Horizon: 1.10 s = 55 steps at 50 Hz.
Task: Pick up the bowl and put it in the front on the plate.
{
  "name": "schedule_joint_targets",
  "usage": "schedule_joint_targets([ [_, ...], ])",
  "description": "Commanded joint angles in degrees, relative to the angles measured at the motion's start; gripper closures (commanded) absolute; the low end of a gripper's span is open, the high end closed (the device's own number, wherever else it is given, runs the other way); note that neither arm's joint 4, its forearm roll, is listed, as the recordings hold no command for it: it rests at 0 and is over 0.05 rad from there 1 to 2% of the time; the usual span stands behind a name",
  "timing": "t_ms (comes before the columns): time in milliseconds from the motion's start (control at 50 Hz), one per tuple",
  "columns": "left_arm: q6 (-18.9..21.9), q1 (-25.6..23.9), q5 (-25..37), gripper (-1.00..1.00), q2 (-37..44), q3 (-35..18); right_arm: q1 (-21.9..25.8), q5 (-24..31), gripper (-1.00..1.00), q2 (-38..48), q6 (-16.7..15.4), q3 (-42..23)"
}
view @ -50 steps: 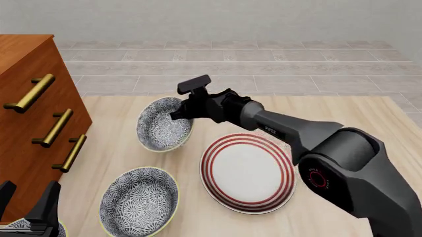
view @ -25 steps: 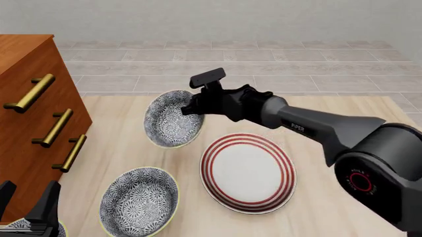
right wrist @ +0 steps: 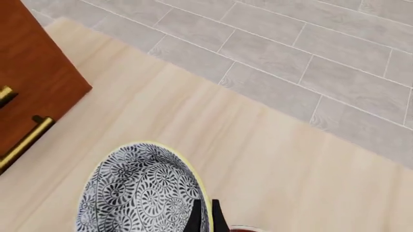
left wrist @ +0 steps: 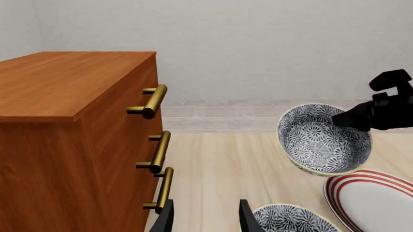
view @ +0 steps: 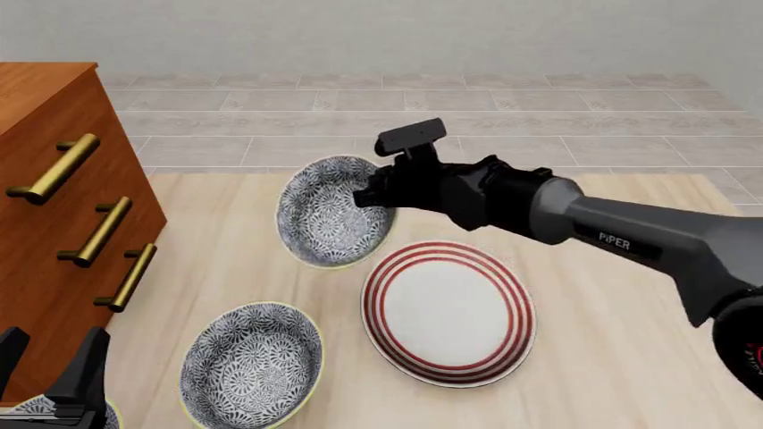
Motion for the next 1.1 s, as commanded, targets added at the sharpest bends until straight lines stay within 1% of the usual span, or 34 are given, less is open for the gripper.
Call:
schedule_joint_targets([
  [20, 0.0, 0.0, 0.0, -1.00, 0.0, 0.0, -0.3, -2.7, 1.00, -6.4, 2.2, 7.4],
  [80, 0.0, 0.0, 0.0, -1.00, 0.0, 0.0, -0.2, -3.6, 1.00, -7.8, 3.1, 9.5],
  [300, 0.0, 0.0, 0.0, -1.00, 0.0, 0.0, -2.3, -6.7, 1.00, -12.0, 4.2, 15.7],
  [320, 0.0, 0.0, 0.0, -1.00, 0.0, 0.0, -2.6, -7.1, 1.00, -12.4, 3.8, 16.3],
  [340, 0.0, 0.0, 0.0, -1.00, 0.0, 0.0, -2.8, -7.4, 1.00, -12.7, 2.7, 16.8],
  [380, 0.0, 0.0, 0.0, -1.00, 0.0, 0.0, -2.8, -8.0, 1.00, -13.4, 3.4, 18.1],
  [400, 0.0, 0.0, 0.0, -1.00, 0.0, 0.0, -3.4, -8.4, 1.00, -13.9, 1.7, 18.7],
  [420, 0.0, 0.0, 0.0, -1.00, 0.0, 0.0, -3.1, -8.4, 1.00, -14.0, 2.7, 19.1],
  [540, 0.0, 0.0, 0.0, -1.00, 0.0, 0.0, -3.9, -9.7, 1.00, -15.5, 2.7, 21.4],
  [620, 0.0, 0.0, 0.0, -1.00, 0.0, 0.0, -4.2, -10.4, 1.00, -16.7, 3.4, 23.2],
  [680, 0.0, 0.0, 0.0, -1.00, 0.0, 0.0, -4.3, -11.3, 1.00, -17.7, 2.5, 24.9],
  [800, 0.0, 0.0, 0.0, -1.00, 0.0, 0.0, -5.6, -11.2, 1.00, -18.8, 2.3, 26.0],
  [920, 0.0, 0.0, 0.0, -1.00, 0.0, 0.0, -6.0, -12.4, 1.00, -19.4, 3.1, 28.3],
  [940, 0.0, 0.0, 0.0, -1.00, 0.0, 0.0, -6.3, -13.0, 1.00, -19.6, 3.8, 29.2],
  [980, 0.0, 0.0, 0.0, -1.00, 0.0, 0.0, -6.4, -13.2, 1.00, -19.6, 3.5, 29.4],
  [1000, 0.0, 0.0, 0.0, -1.00, 0.0, 0.0, -6.4, -13.6, 1.00, -19.7, 4.3, 29.9],
  [1040, 0.0, 0.0, 0.0, -1.00, 0.0, 0.0, -6.7, -14.1, 1.00, -19.9, 4.1, 30.5],
  [1100, 0.0, 0.0, 0.0, -1.00, 0.0, 0.0, -6.9, -14.9, 1.00, -20.2, 4.9, 31.6],
])
